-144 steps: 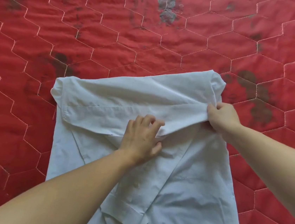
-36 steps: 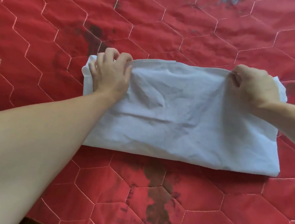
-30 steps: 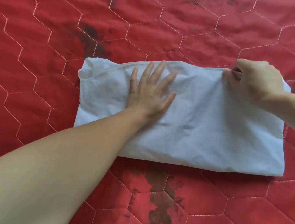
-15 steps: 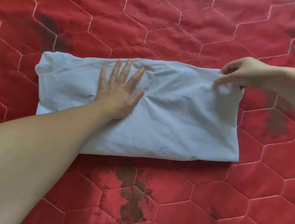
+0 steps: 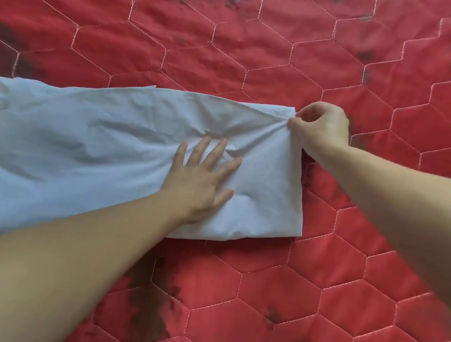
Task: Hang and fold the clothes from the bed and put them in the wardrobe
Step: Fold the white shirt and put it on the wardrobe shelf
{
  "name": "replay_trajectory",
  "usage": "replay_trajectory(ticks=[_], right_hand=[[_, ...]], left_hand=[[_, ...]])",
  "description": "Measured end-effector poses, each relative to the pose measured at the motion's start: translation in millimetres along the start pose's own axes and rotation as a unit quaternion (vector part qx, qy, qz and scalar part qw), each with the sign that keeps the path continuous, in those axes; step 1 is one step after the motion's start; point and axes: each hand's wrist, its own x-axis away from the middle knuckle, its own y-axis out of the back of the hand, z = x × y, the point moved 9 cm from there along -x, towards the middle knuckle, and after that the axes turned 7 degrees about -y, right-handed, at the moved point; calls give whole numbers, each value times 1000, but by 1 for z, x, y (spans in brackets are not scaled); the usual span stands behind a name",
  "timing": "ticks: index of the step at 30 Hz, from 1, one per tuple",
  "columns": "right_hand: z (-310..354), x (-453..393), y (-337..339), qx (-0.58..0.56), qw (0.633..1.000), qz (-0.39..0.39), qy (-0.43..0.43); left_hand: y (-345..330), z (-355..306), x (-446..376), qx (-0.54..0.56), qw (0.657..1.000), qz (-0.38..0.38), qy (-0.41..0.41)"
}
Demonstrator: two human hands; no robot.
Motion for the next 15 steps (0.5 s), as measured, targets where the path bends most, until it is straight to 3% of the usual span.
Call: replay_trajectory(ticks=[4,7,10,12,15], right_hand=[[8,6,2,51,996,-41,53],[40,50,-22,175,951,-82,242],[43,112,-88,259,880,29,396],[19,128,-121,338,855,109,379],[5,131,-126,387,846,134,341]], left_hand=[[-13,2,-4,-24,999,25,-2],[-6,3,-2,6,1000,15,-12],[0,21,12,5,1000,-25,11],[-2,43,33,5,998,-41,44],[-16,90,80,0,992,-15,124]])
